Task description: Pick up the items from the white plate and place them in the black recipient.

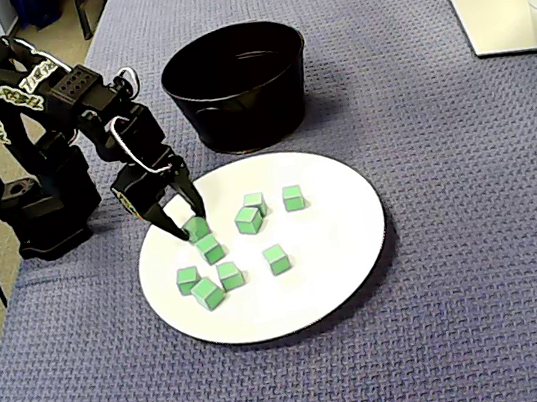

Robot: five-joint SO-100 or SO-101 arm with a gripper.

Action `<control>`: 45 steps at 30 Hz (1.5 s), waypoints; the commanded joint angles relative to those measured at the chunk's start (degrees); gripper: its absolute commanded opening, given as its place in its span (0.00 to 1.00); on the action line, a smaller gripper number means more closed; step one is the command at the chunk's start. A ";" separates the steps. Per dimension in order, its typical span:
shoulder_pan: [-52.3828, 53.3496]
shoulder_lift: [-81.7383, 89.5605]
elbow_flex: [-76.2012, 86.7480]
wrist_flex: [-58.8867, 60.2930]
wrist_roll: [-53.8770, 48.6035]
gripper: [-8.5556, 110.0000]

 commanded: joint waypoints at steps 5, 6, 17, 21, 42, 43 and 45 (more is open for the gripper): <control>-0.18 5.27 -3.78 3.52 4.66 0.07; -0.18 6.77 -6.86 7.47 6.33 0.07; -26.81 14.59 -49.31 44.56 32.17 0.07; -39.11 7.29 -54.32 42.71 35.51 0.07; -36.83 -8.88 -57.83 42.80 46.41 0.43; -33.31 -9.14 -59.59 43.95 49.13 0.42; -26.02 -10.37 -62.31 45.88 54.14 0.39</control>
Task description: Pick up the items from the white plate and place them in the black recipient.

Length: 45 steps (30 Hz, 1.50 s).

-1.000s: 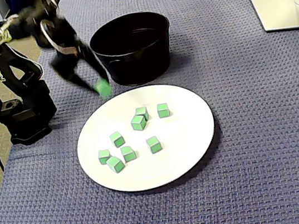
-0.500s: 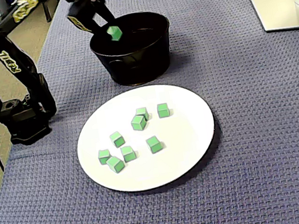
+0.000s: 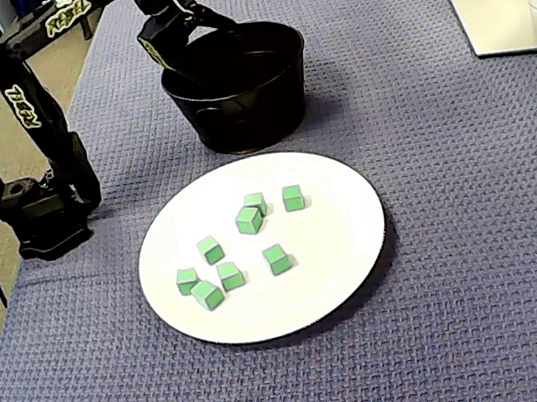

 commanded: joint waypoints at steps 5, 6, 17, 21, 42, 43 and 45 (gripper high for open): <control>21.62 -1.76 -2.20 -0.26 10.28 0.38; 22.76 -2.72 -0.79 -0.79 10.37 0.37; 27.77 -10.63 13.97 -12.66 11.16 0.35; 27.95 -13.18 15.29 -17.40 9.84 0.36; 24.96 -17.75 17.23 -21.36 9.76 0.34; 24.79 -17.75 17.49 -21.53 9.84 0.33; 24.35 -17.84 17.75 -21.97 9.93 0.32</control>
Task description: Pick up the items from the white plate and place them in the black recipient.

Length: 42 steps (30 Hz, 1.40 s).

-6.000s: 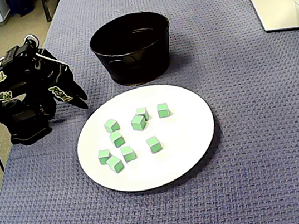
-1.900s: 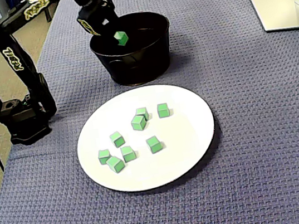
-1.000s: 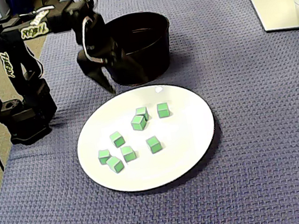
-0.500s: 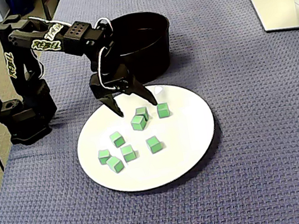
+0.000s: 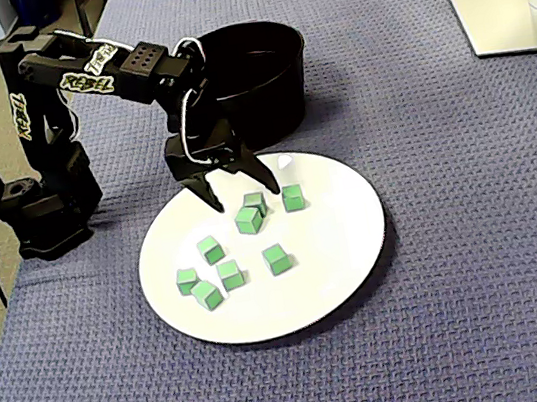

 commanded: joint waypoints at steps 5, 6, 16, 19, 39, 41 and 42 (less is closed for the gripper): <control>-1.23 0.00 0.35 -1.85 0.35 0.30; -1.23 0.00 0.35 -2.02 0.35 0.29; 0.00 0.00 0.44 -4.48 -0.79 0.19; 0.26 0.09 0.70 -5.27 -0.70 0.15; -0.26 23.38 -16.70 15.38 -3.43 0.07; -4.13 26.98 -24.43 20.48 -4.04 0.07; -6.77 28.13 -28.56 22.68 -4.39 0.07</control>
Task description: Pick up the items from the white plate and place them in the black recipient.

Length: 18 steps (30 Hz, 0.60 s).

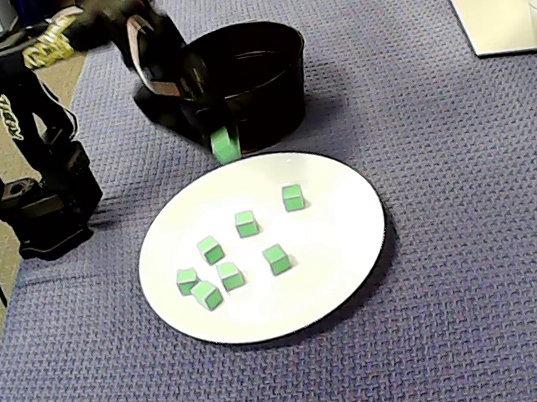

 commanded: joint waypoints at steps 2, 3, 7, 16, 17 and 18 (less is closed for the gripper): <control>-12.74 9.49 -20.83 10.72 -2.72 0.07; -16.61 9.58 -23.82 12.30 -4.04 0.07; -32.87 7.21 -24.96 13.54 -10.72 0.07; -44.21 -14.94 -17.58 7.12 -15.91 0.07; -44.30 -15.64 -16.08 5.54 -15.56 0.07; -44.38 -15.91 -14.68 4.22 -15.21 0.07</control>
